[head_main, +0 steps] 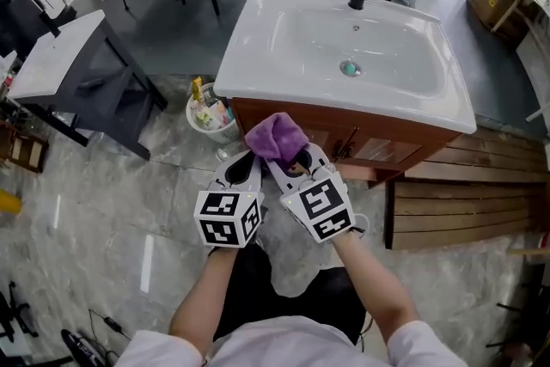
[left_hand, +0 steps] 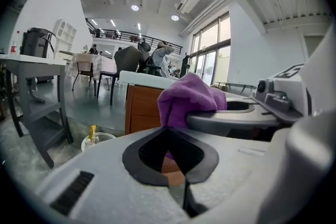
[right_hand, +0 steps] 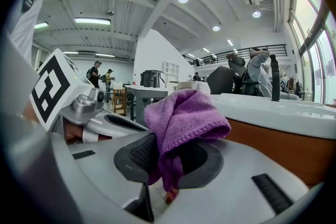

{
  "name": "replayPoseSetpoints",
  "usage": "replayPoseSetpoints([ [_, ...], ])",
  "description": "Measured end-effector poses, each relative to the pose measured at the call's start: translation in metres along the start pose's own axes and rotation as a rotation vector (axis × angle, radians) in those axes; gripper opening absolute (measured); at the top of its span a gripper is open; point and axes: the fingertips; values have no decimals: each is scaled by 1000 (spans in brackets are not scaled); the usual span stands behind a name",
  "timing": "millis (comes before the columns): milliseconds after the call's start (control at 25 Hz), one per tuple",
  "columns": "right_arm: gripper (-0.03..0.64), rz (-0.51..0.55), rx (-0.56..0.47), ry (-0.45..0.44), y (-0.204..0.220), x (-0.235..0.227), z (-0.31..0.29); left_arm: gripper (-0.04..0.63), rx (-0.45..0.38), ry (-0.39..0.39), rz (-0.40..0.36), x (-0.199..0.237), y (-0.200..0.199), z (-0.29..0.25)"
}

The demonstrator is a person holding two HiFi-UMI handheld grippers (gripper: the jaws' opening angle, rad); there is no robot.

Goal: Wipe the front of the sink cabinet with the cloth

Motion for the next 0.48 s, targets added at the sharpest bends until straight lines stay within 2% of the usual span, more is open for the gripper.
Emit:
replayPoseSetpoints([
  [200, 72, 78, -57, -31, 26, -1, -36, 5, -57, -52, -29, 30, 29, -30],
  [480, 72, 138, -173, -70, 37, 4, -84, 5, -153, -75, -17, 67, 52, -52],
])
Point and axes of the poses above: the fingertips, and each gripper's own axes: z backward along the fingers, x to its left, y out of its underside, and after that the axes turned 10 degrees about x, right-handed
